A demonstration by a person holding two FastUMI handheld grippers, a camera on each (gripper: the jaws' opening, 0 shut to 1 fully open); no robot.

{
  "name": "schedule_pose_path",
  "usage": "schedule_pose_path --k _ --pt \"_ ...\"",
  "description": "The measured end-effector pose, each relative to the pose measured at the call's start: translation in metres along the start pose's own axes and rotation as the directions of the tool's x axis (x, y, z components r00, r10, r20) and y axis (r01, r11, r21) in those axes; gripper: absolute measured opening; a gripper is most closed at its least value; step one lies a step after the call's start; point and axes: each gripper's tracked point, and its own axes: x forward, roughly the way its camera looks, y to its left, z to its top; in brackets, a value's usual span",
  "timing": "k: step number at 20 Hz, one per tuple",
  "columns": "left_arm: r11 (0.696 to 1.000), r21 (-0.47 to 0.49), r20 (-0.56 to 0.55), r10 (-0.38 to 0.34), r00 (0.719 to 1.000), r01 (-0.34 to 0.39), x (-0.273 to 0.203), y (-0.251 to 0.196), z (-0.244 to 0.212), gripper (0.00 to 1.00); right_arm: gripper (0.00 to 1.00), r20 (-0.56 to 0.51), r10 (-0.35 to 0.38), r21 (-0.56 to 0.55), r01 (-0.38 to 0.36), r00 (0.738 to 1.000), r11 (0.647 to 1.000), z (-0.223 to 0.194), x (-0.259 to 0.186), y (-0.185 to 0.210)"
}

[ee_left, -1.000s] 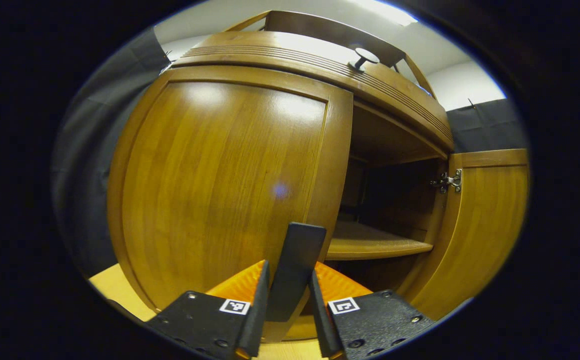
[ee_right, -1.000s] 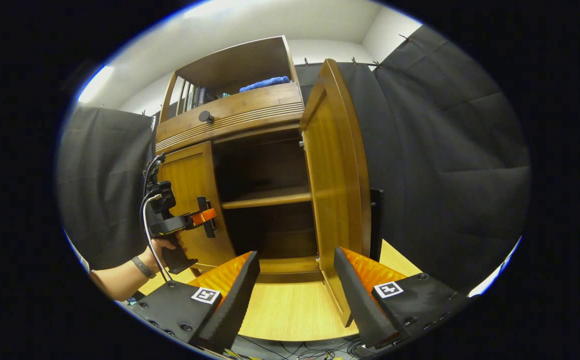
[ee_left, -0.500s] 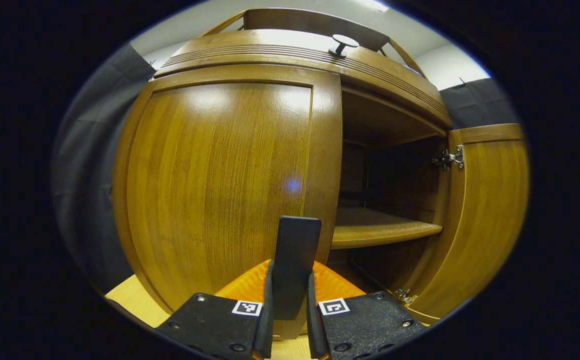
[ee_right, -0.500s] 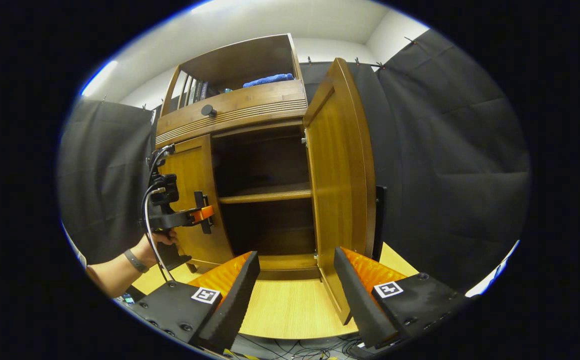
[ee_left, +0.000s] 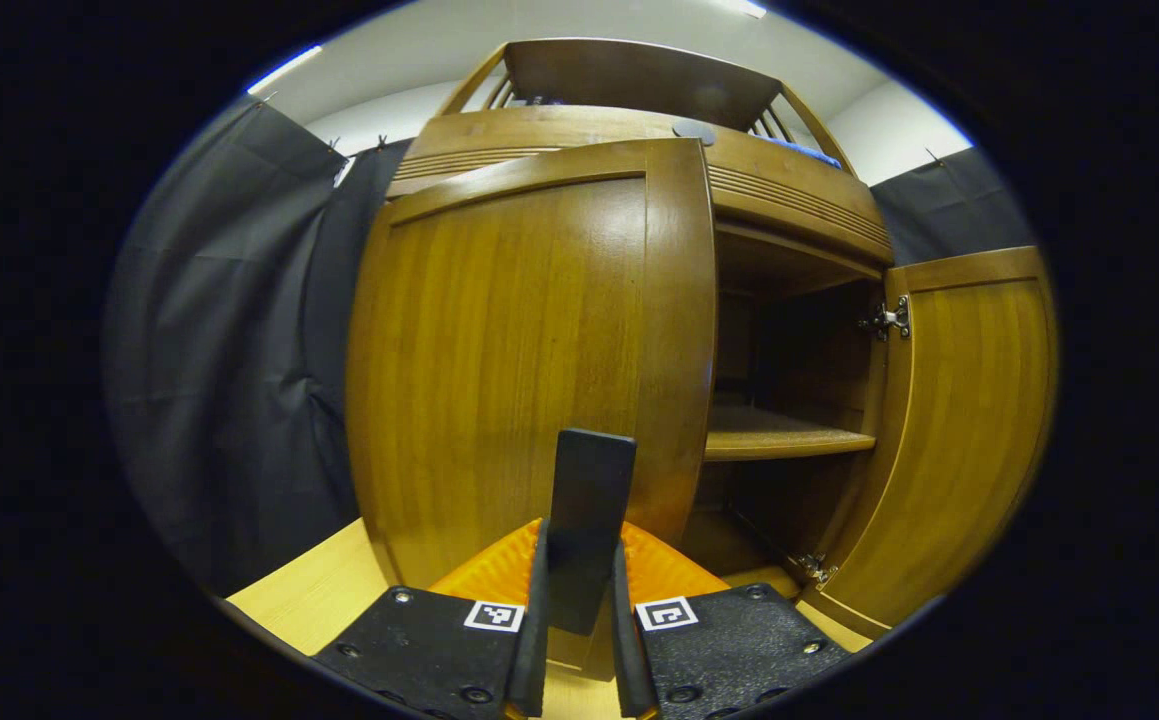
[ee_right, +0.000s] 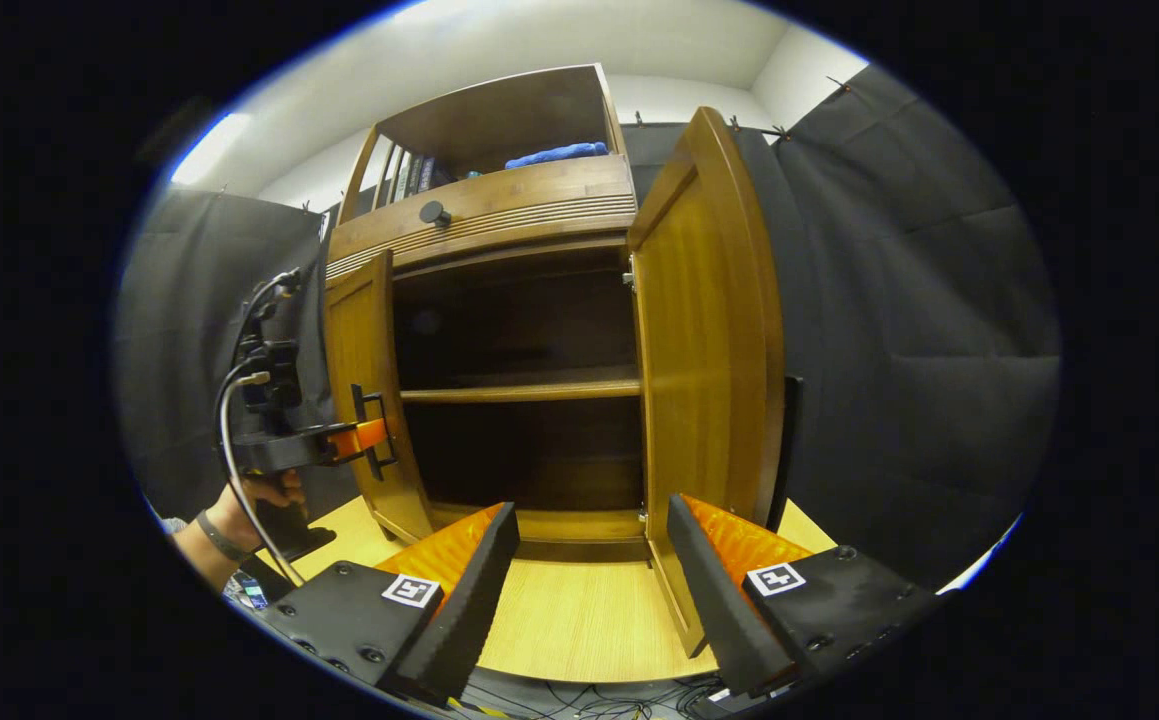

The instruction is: Open the right door of the double-door shoe cabinet with the right hand, and open the left door with the left hand.

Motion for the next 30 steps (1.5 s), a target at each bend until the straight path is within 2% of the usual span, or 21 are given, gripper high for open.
schedule_pose_path --k 1,2,5,13,15,18,19,20,22,23,25,30 --pt "1.0 -0.003 0.0 0.014 1.0 -0.014 -0.007 0.005 0.0 0.29 0.96 0.002 0.011 -0.001 -0.011 1.0 1.0 0.0 0.002 0.003" --pt "1.0 0.005 0.0 0.026 1.0 -0.026 -0.016 0.011 0.002 0.28 0.86 0.003 0.027 -0.001 -0.027 1.0 1.0 0.001 0.004 0.007" --pt "0.997 0.045 -0.001 0.07 0.998 -0.07 -0.036 0.027 0.003 0.24 0.86 0.003 0.071 -0.006 -0.071 0.997 0.997 0.001 0.013 0.019" --pt "0.977 -0.007 0.026 0.214 0.977 -0.213 -0.088 0.097 0.007 0.22 0.86 -0.026 0.157 -0.006 -0.157 0.987 0.988 -0.009 0.02 0.038" --pt "0.968 0.001 0.038 0.251 0.967 -0.251 -0.094 0.119 0.011 0.12 0.86 -0.034 0.175 -0.001 -0.175 0.984 0.985 -0.01 0.022 0.044" --pt "0.957 -0.02 0.03 0.29 0.957 -0.289 -0.099 0.151 0.006 0.13 0.86 -0.037 0.202 0.002 -0.202 0.979 0.979 -0.009 0.024 0.053" --pt "0.963 -0.033 0.049 0.268 0.962 -0.267 -0.1 0.155 0.01 0.09 0.86 -0.038 0.207 0.0 -0.207 0.978 0.978 -0.01 0.026 0.055" --pt "0.969 -0.039 0.05 0.247 0.968 -0.245 -0.1 0.157 0.01 0.13 1.0 -0.04 0.212 -0.002 -0.212 0.976 0.977 -0.01 0.026 0.058" --pt "0.978 -0.002 0.071 0.209 0.975 -0.209 -0.102 0.166 0.011 0.09 0.96 -0.041 0.22 -0.008 -0.22 0.975 0.975 -0.011 0.027 0.061" --pt "0.981 0.014 0.083 0.192 0.978 -0.194 -0.103 0.173 0.012 0.13 0.96 -0.044 0.222 -0.012 -0.222 0.974 0.975 -0.012 0.028 0.064" --pt "0.99 0.02 0.08 0.14 0.987 -0.142 -0.102 0.187 0.011 0.13 1.0 -0.048 0.222 -0.018 -0.223 0.974 0.975 -0.014 0.028 0.066" --pt "0.999 -0.048 0.067 -0.016 0.998 0.019 -0.098 0.216 0.011 0.13 1.0 -0.055 0.205 -0.018 -0.206 0.977 0.978 -0.014 0.027 0.066"
